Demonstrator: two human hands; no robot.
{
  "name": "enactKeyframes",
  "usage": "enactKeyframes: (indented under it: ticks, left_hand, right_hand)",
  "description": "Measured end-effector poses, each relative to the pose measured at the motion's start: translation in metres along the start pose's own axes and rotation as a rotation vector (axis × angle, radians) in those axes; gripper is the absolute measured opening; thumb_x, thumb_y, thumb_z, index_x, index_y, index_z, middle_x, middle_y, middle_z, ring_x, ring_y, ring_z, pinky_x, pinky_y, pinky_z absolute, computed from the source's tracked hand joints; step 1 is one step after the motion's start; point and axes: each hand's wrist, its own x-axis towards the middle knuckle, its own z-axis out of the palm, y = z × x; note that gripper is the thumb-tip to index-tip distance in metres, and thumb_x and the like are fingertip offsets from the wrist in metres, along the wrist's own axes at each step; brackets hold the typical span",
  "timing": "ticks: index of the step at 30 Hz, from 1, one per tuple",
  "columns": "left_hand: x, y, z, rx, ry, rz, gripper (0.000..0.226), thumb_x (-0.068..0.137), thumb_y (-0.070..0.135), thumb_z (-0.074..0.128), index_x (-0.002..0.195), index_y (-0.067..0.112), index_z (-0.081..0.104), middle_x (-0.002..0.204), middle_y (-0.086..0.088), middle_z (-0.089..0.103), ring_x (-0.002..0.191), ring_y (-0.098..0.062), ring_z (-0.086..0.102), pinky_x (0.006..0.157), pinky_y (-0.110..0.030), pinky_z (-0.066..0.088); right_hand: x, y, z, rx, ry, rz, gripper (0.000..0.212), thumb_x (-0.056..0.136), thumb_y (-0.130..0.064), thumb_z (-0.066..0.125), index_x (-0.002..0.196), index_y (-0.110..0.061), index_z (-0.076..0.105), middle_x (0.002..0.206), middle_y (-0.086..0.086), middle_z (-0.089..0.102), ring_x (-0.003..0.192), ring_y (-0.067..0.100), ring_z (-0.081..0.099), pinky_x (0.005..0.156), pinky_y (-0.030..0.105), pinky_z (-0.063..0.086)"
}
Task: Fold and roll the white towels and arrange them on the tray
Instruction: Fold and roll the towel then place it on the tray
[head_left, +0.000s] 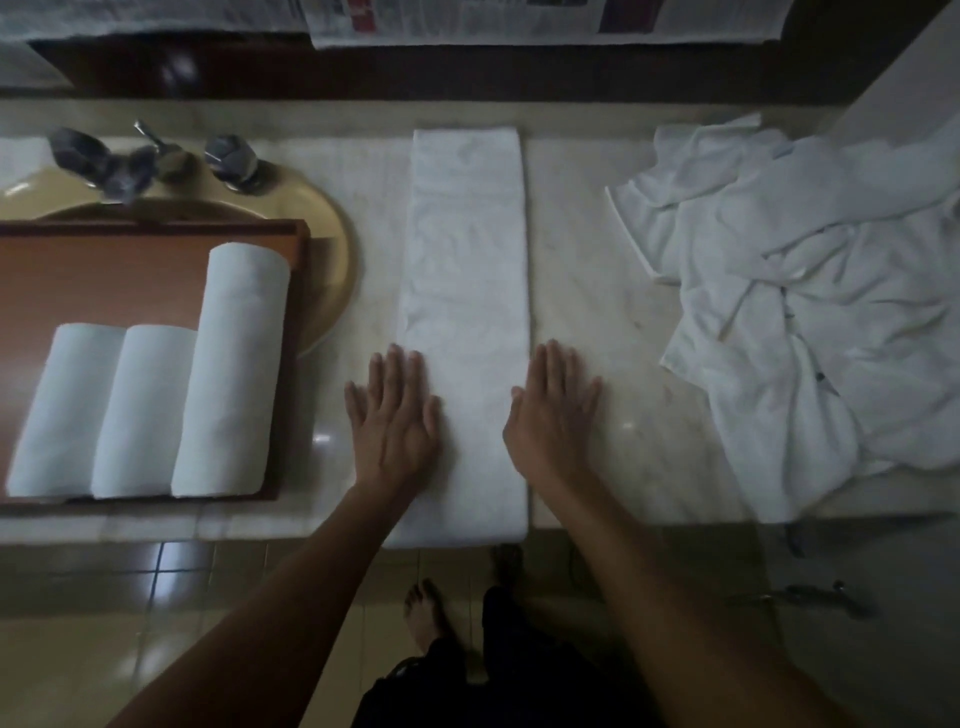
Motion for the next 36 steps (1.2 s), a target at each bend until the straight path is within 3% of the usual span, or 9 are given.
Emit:
enactKeyframes:
  ticks: [1,6,14,18,22,27,32,36]
  left_hand:
    - [0.003,0.001,-0.003,-0.02,0.01,-0.015,0.065,0.107,0.048,0.017,0.165,0.022,0.008,0.173,-0.006,0.003,0.159,-0.025,-0.002,0.127,-0.056,-0.001]
    - [-0.01,0.004,0.0,-0.023,-0.021,0.25,0.062,0.107,0.044,0.016,0.165,0.021,0.013,0.173,-0.003,0.0,0.159,-0.022,-0.003,0.126,-0.059,0.007]
    - [0.085,0.02,0.002,0.018,-0.008,0.192,0.062,0.107,0.045,0.02,0.164,0.022,0.019,0.172,-0.004,0.008,0.159,-0.023,0.002,0.126,-0.058,0.005]
    - [0.136,0.027,0.004,0.065,-0.032,0.147,0.064,0.106,0.048,0.016,0.164,0.022,0.021,0.172,-0.007,0.014,0.159,-0.026,0.009,0.124,-0.061,0.006]
    - [0.169,0.032,-0.004,0.02,-0.083,0.125,0.063,0.109,0.049,0.019,0.165,0.023,0.013,0.173,-0.005,0.005,0.159,-0.024,0.001,0.125,-0.06,0.0]
    - [0.111,0.031,-0.011,-0.119,0.0,0.134,0.063,0.106,0.038,0.027,0.165,0.02,0.013,0.173,-0.005,0.002,0.159,-0.022,-0.002,0.125,-0.057,-0.002]
    - [0.024,0.026,0.005,-0.081,-0.052,0.195,0.06,0.108,0.042,0.021,0.165,0.023,0.015,0.173,0.0,0.002,0.159,-0.02,-0.003,0.125,-0.061,0.005]
    - [0.027,-0.008,-0.01,0.042,-0.033,0.029,0.065,0.107,0.053,0.02,0.165,0.025,0.012,0.173,0.0,0.001,0.159,-0.022,-0.005,0.125,-0.06,0.001]
  right_hand:
    - [0.008,-0.001,-0.004,0.007,0.017,-0.01,0.067,0.103,-0.035,0.044,0.162,-0.011,0.023,0.171,0.009,0.018,0.158,0.03,0.013,0.123,0.064,0.011]
    - [0.0,-0.02,0.002,0.011,0.0,-0.292,0.069,0.105,-0.045,0.036,0.162,-0.008,0.022,0.171,0.014,0.013,0.159,0.028,0.007,0.125,0.061,0.01]
    - [0.109,-0.019,0.002,-0.013,0.047,-0.346,0.069,0.101,-0.044,0.032,0.159,-0.007,0.034,0.167,0.014,0.027,0.157,0.026,0.018,0.124,0.061,0.011]
    - [0.163,-0.019,0.001,-0.059,0.001,-0.356,0.069,0.101,-0.046,0.024,0.16,-0.01,0.029,0.168,0.011,0.025,0.158,0.025,0.015,0.124,0.061,0.009]
    - [0.193,-0.021,-0.002,-0.023,0.007,-0.326,0.067,0.104,-0.05,0.024,0.158,-0.011,0.035,0.166,0.01,0.031,0.156,0.027,0.022,0.124,0.062,0.012]
    - [0.118,-0.012,-0.012,0.118,0.162,-0.269,0.061,0.105,-0.038,0.037,0.159,-0.009,0.033,0.167,0.013,0.027,0.156,0.029,0.023,0.123,0.058,0.016]
    - [0.015,-0.003,0.0,0.003,-0.03,-0.388,0.062,0.106,-0.043,0.035,0.163,-0.019,0.026,0.172,0.006,0.016,0.159,0.026,0.009,0.123,0.064,0.012]
    - [0.009,0.026,-0.006,-0.071,-0.046,-0.277,0.064,0.107,-0.05,0.025,0.164,-0.02,0.023,0.172,0.002,0.012,0.159,0.029,0.006,0.123,0.064,0.007]
